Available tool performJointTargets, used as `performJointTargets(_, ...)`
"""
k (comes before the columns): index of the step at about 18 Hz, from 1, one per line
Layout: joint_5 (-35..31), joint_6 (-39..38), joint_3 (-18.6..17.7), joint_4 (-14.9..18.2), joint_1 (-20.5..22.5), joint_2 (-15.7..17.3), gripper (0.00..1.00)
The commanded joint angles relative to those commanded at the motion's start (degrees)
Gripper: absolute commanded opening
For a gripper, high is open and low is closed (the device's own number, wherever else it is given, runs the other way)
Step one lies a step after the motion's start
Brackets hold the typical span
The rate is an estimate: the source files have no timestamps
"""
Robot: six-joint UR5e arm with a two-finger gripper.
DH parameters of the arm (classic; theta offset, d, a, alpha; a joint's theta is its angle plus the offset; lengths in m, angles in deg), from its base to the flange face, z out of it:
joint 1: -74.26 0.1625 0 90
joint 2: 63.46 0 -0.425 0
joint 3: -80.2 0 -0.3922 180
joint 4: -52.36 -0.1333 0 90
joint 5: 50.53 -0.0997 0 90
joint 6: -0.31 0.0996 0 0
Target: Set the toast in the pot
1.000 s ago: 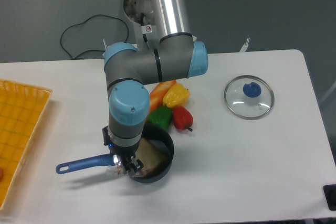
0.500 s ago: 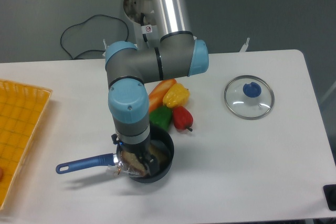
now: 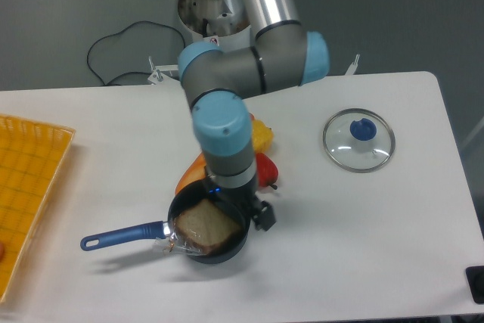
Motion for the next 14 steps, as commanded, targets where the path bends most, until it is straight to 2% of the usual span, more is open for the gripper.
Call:
performJointTargets(3, 1.06, 4.74, 0.00, 1.49, 1.23, 0.79, 1.00)
performJointTargets(9, 1.67, 15.10, -0.09, 5.88, 7.64, 2.99, 1.00)
performJointTargets(14, 1.67, 19.51, -0.53, 7.65, 11.69, 3.34, 1.00)
